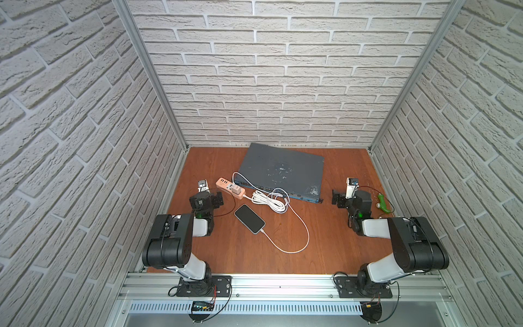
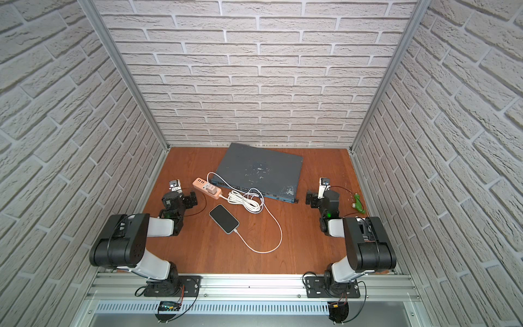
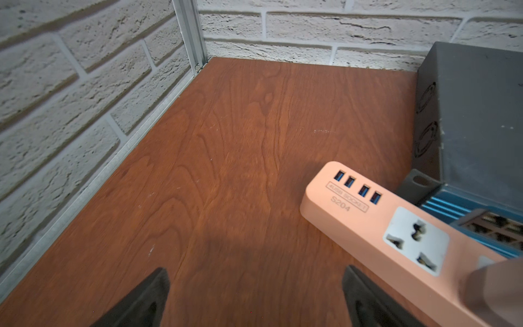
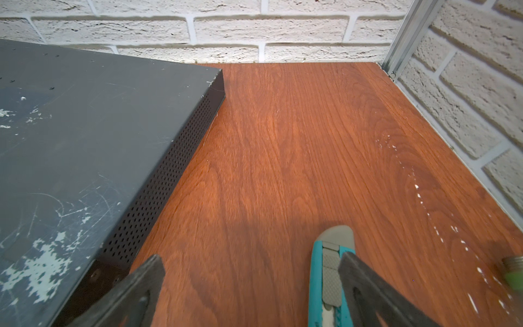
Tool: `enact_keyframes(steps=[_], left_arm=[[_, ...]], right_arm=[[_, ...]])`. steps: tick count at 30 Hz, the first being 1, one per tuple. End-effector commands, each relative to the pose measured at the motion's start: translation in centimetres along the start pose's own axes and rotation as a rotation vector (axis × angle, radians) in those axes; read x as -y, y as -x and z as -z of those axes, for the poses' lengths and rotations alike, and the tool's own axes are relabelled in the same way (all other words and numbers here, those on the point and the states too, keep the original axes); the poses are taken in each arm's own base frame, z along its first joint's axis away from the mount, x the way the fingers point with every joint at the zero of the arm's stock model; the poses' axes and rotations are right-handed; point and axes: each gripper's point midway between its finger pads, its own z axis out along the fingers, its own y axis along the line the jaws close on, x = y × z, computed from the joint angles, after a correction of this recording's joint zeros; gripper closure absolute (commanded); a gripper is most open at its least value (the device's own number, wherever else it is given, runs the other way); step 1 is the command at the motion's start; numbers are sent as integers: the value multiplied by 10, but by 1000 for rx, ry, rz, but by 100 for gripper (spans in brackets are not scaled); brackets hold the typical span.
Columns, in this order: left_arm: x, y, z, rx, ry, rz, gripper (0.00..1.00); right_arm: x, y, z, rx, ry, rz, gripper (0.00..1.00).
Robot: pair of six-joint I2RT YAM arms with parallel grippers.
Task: Plug the charging cable into the phone
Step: Reset both arms
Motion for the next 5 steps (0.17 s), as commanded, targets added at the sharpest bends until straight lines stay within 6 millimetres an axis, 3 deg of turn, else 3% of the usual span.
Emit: enact_keyframes(steps=[1, 5], left_arm=[[3, 20, -1, 68, -13, 19, 2], [4, 20, -1, 68, -17, 18, 2]], right_arm=[[-1, 12, -2, 35, 5, 3, 1], [-1, 13, -2, 35, 6, 2, 1]])
